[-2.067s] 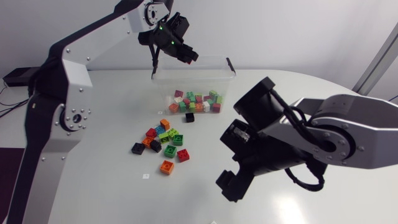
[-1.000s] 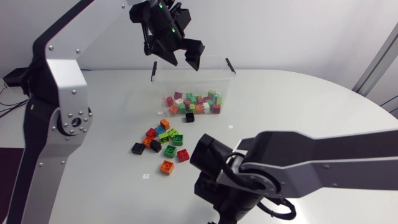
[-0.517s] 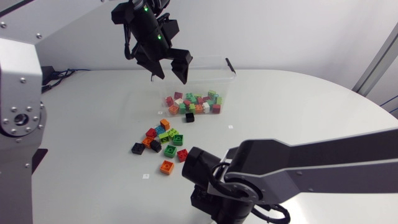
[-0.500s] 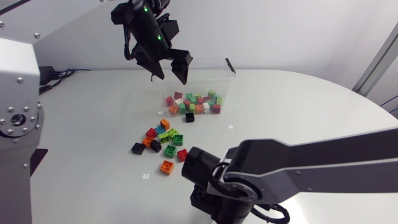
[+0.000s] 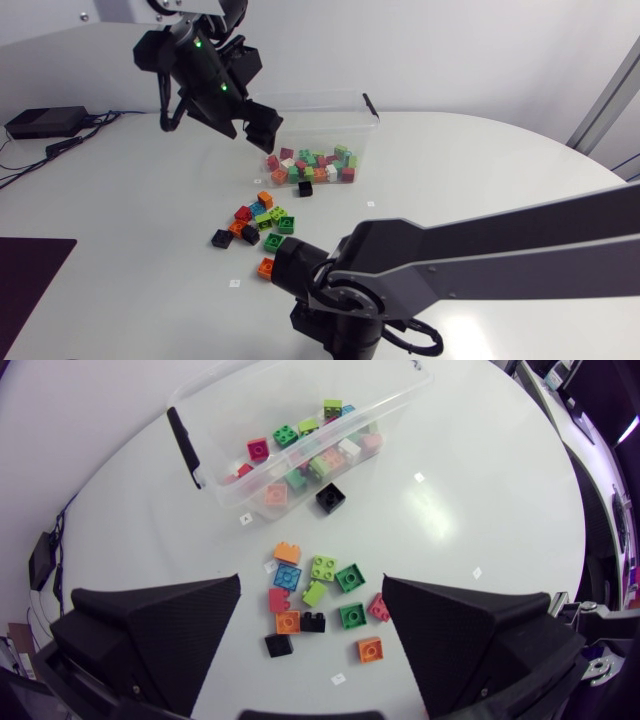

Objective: Place the duplo bricks in the container

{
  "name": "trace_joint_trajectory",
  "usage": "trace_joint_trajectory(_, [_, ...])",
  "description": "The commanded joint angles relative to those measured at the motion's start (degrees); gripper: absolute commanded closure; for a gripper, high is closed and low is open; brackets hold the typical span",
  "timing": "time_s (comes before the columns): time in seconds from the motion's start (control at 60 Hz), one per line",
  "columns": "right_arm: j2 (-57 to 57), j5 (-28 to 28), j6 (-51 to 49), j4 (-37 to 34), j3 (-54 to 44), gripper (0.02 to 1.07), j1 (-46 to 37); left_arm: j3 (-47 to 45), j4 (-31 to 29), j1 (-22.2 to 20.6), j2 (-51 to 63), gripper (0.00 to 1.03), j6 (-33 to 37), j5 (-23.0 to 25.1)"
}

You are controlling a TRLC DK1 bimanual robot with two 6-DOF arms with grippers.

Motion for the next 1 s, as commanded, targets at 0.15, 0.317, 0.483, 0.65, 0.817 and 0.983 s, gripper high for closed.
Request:
trace_joint_trajectory(0.15, [3.46, 1.28, 1.80, -0.58, 0.83, 0.47, 0.00, -11.05, 4.61, -0.95, -9.84, 0.05, 4.53, -0.78])
trace_joint_trajectory(0.317, [3.98, 2.25, 1.80, 0.39, 0.39, 0.57, -0.70, -12.46, 6.64, -2.36, -12.74, 0.05, 5.50, -0.78])
trace_joint_trajectory(0.483, [0.73, 3.75, 1.62, 1.18, -0.93, 0.63, -3.87, -18.52, 7.34, -5.52, -18.63, 0.05, 8.92, -0.78])
trace_joint_trajectory(0.65, [-3.75, 4.62, 1.53, 1.53, -1.46, 0.63, -7.38, -30.39, 9.80, -7.37, -26.19, 0.05, 15.25, -0.78])
trace_joint_trajectory(0.817, [-7.79, 4.45, 1.36, 1.53, -1.28, 0.66, -10.11, -39.79, 11.21, -8.86, -31.28, 0.05, 19.30, -0.17])
trace_joint_trajectory(0.983, [-12.54, 4.19, 1.18, 1.35, -0.66, 0.66, -12.92, -46.38, 12.70, -11.24, -33.66, 0.05, 22.20, 0.27])
